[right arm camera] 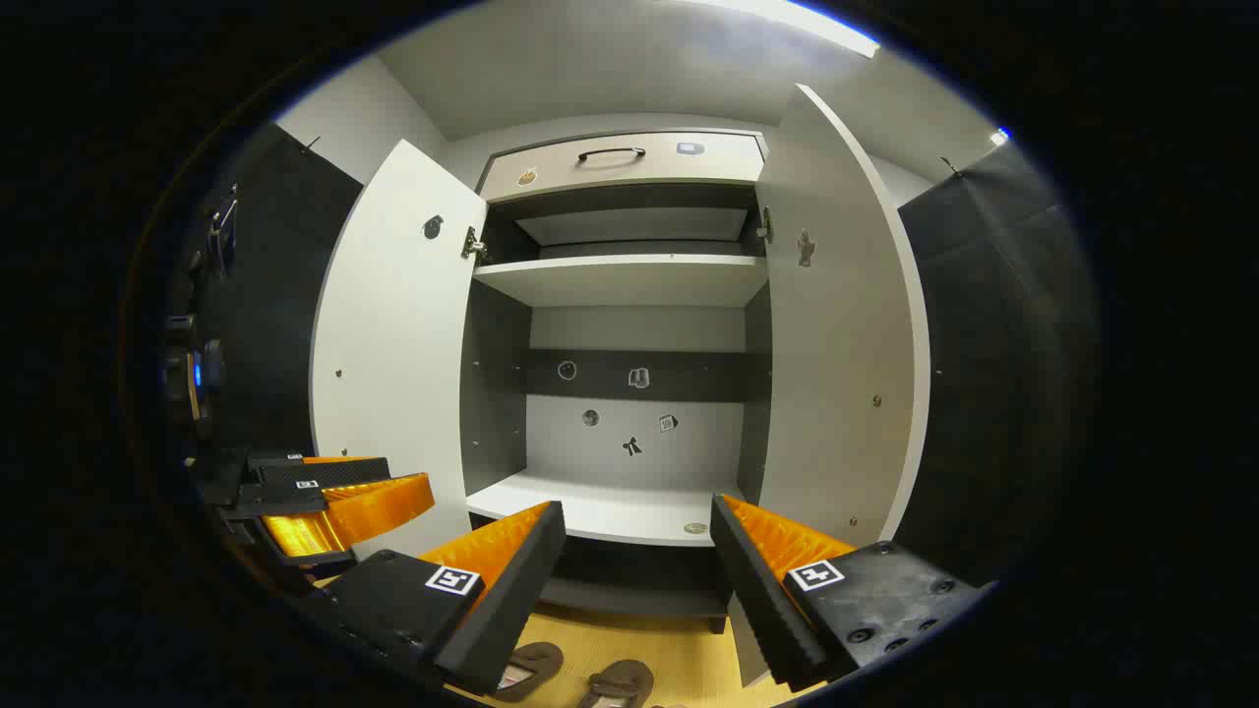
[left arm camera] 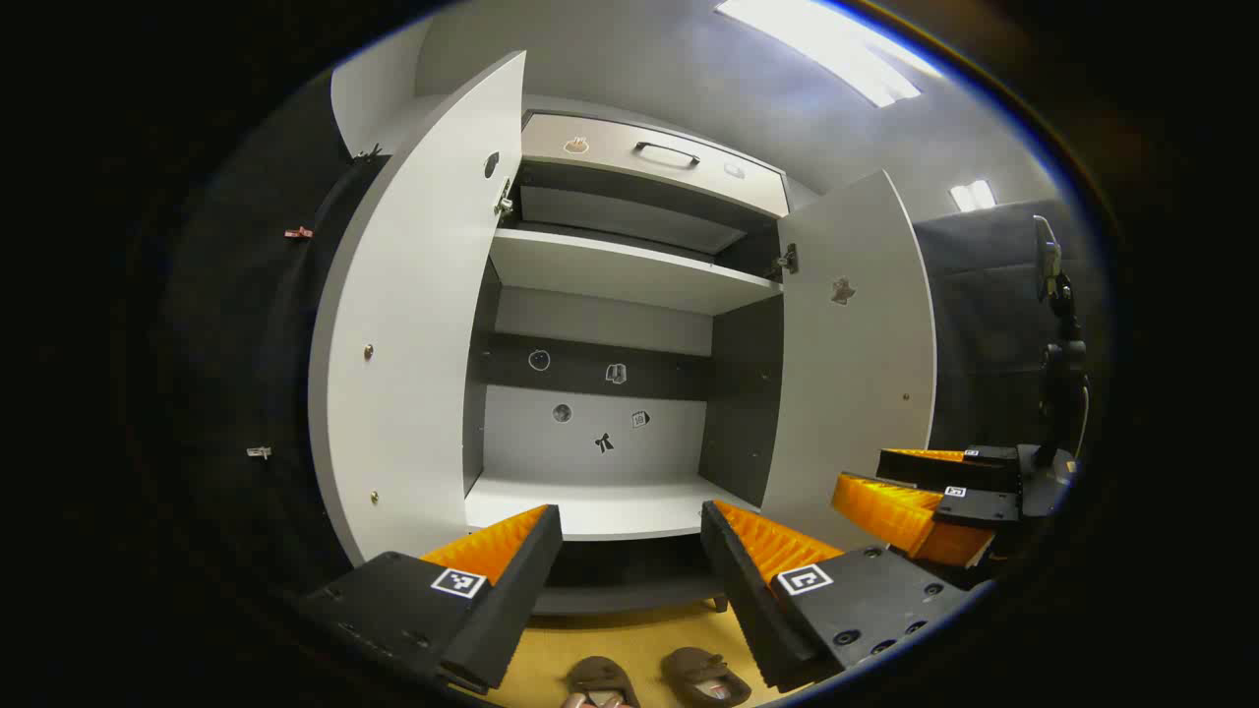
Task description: Grab one shoe with the right hand and put it into the shoe cabinet, grab the other shoe with the left hand and put it into the shoe cabinet; then close the right door with the right hand and the left door with the left hand.
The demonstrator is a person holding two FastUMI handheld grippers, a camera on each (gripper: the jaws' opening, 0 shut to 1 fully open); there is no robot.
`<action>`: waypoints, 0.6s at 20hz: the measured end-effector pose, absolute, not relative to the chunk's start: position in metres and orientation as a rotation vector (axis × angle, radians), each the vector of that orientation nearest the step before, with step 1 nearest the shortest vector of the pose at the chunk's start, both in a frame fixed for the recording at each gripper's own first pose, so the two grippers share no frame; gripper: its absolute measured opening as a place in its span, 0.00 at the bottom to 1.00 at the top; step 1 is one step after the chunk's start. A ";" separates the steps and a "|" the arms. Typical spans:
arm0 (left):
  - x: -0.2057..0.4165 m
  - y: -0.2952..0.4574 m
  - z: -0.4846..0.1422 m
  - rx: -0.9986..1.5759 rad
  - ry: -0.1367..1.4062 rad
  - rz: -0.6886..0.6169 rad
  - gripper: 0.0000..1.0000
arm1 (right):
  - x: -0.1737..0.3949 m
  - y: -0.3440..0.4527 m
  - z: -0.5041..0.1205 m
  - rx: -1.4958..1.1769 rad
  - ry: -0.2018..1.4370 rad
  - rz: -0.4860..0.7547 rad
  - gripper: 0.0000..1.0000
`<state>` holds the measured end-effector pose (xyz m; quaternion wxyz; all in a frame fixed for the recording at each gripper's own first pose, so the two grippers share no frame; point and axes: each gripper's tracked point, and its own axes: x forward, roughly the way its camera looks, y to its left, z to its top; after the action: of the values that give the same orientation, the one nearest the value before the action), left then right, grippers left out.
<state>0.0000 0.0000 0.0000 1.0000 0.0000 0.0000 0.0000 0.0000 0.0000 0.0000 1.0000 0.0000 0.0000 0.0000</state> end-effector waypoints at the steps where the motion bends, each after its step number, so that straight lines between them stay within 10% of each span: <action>1: 0.000 0.002 0.000 0.004 0.000 0.000 0.92 | 0.000 0.000 0.000 -0.005 -0.001 -0.001 0.98; 12: 0.004 0.000 0.004 -0.005 -0.023 -0.038 0.92 | 0.004 0.002 -0.008 -0.008 0.018 -0.004 0.98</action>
<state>0.0037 0.0003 0.0044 0.9997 -0.0027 -0.0116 -0.0189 0.0045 0.0015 -0.0079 0.9999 -0.0038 0.0092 -0.0022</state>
